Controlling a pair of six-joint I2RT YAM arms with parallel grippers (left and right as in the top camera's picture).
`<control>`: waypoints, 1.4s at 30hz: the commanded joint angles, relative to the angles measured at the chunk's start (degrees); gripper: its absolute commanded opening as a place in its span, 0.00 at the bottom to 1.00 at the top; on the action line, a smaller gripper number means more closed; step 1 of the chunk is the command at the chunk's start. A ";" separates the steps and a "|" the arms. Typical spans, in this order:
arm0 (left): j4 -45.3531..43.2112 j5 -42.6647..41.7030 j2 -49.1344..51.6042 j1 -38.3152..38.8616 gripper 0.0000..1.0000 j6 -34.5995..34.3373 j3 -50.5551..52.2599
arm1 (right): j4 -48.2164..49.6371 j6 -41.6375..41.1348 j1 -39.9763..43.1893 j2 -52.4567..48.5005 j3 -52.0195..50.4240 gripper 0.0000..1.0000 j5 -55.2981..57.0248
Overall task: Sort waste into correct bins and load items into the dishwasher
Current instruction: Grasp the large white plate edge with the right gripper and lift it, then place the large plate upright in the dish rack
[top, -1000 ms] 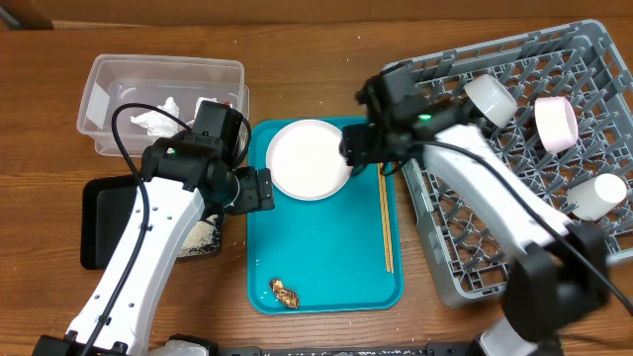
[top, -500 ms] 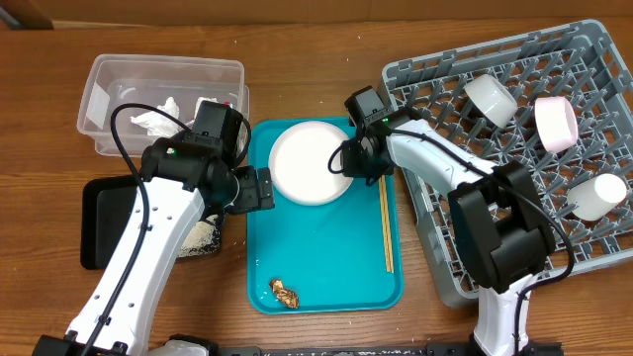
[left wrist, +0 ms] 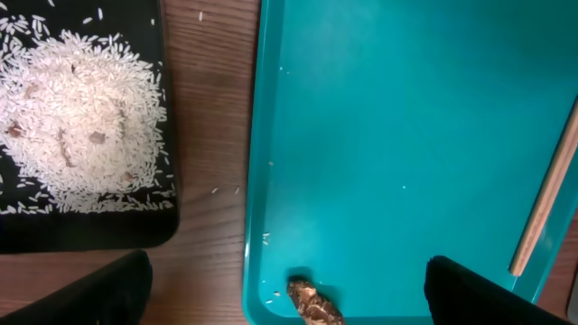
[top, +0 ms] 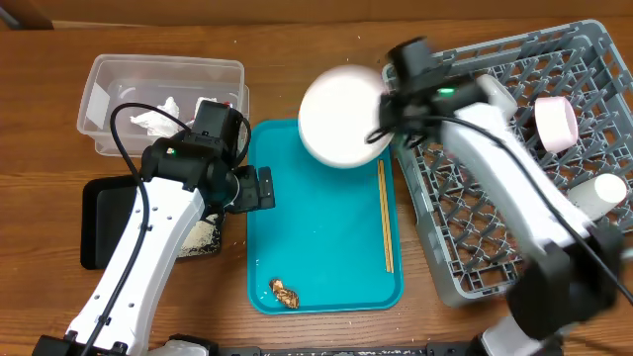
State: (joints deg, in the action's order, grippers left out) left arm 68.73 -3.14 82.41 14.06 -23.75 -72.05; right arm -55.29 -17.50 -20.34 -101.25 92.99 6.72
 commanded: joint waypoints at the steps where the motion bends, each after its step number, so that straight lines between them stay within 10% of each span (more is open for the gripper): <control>1: -0.24 0.72 -0.02 0.00 0.98 -0.74 -0.70 | 1.25 6.27 2.67 8.70 2.32 0.04 21.77; 9: -0.39 0.72 -0.02 0.00 0.98 -0.72 -0.70 | 1.14 -3.89 5.09 7.78 -0.63 0.04 56.98; 29: -0.61 0.57 -0.02 0.00 0.98 -0.74 -0.70 | 5.22 -14.08 -0.09 6.62 -17.77 0.04 47.98; 31: -0.59 0.57 -0.02 0.00 1.00 -0.72 -0.70 | 5.01 -14.05 -0.28 6.64 -17.70 0.51 48.04; 33: -0.55 0.55 -0.02 0.00 1.00 -0.72 -0.70 | 4.02 -14.08 0.24 7.04 -17.20 0.77 48.00; 42: 0.07 0.17 -0.02 0.44 1.00 0.02 -0.70 | -7.43 -13.60 7.78 16.96 -8.92 0.79 26.82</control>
State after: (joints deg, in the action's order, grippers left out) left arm 68.73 -3.14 82.41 14.06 -23.86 -72.05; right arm -61.58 -30.89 -15.92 -91.55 79.35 44.51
